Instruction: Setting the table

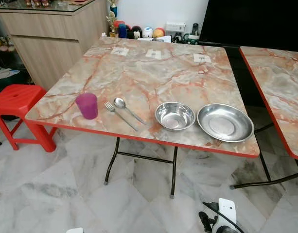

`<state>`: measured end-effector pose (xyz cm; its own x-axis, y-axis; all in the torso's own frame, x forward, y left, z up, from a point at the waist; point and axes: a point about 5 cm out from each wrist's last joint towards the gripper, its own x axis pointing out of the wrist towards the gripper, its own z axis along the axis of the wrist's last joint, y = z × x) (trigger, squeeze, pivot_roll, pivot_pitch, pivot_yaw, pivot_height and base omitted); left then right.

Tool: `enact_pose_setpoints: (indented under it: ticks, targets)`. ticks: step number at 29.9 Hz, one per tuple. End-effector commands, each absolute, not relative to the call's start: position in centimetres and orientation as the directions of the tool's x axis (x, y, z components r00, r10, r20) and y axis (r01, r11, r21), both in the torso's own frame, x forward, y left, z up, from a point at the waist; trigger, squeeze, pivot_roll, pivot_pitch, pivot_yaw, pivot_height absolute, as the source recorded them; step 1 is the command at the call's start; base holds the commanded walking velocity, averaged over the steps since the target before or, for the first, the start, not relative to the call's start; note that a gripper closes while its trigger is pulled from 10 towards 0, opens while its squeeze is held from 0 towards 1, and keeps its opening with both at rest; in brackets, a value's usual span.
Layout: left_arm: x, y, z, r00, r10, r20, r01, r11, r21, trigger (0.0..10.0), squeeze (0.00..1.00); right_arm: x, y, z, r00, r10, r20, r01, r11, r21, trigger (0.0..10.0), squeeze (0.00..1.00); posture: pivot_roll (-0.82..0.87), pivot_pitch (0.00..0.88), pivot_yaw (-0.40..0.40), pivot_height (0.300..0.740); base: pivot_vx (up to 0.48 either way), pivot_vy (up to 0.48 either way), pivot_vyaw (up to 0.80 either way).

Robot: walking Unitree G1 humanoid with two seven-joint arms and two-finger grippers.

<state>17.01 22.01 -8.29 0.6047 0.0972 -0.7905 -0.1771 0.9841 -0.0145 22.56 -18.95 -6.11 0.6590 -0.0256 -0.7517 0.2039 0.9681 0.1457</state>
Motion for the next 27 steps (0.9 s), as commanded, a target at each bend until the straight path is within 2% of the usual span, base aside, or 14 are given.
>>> enact_pose_setpoints:
  ticks: [1, 10, 12, 14, 20, 27]
  targets:
    - [16.3, 22.1, -8.6, 0.586, 0.098, -0.804, -0.193, 0.981, -0.022, 10.0, 0.00, 22.4, -19.1, -6.2, 0.654, -0.030, -0.756, 0.218, 0.964, 0.151, 10.0, 0.00, 0.08, 0.074, -0.065, 0.740, 0.000, 0.000, 0.00]
    - [16.3, 22.1, -8.6, 0.585, 0.098, -0.805, -0.195, 0.981, -0.022, 10.0, 0.00, 22.4, -19.4, -6.1, 0.659, -0.080, -0.748, 0.249, 0.961, 0.117, 10.0, 0.00, 0.07, 0.074, -0.067, 0.740, 0.000, 0.000, 0.00]
    - [16.3, 22.1, -8.6, 0.585, 0.098, -0.805, -0.196, 0.980, -0.023, 10.0, 0.00, 22.3, -19.6, -6.2, 0.665, -0.148, -0.732, 0.365, 0.920, 0.146, 10.0, 0.00, 0.07, 0.075, -0.070, 0.740, 0.000, 0.000, 0.00]
    - [16.2, 22.0, -8.7, 0.584, 0.098, -0.806, -0.196, 0.980, -0.024, 10.0, 0.00, 22.3, -19.8, -6.0, 0.686, -0.198, -0.701, 0.419, 0.894, 0.157, 10.0, 0.00, 0.07, 0.074, -0.073, 0.740, 0.000, 0.000, 0.00]
    - [16.1, 22.0, -8.7, 0.581, 0.099, -0.808, -0.198, 0.980, -0.023, 10.0, 0.00, 22.8, -19.7, -5.5, 0.751, -0.145, -0.644, 0.339, 0.922, 0.188, 10.0, 0.00, 0.06, 0.076, -0.076, 0.740, 0.000, 0.000, 0.00]
    - [15.9, 22.1, -8.8, 0.577, 0.097, -0.811, -0.193, 0.981, -0.021, 10.0, 0.00, 23.0, -19.5, -5.2, 0.786, -0.120, -0.606, 0.296, 0.935, 0.198, 10.0, 0.00, 0.03, 0.068, -0.073, 0.740, 0.000, 0.000, 0.00]
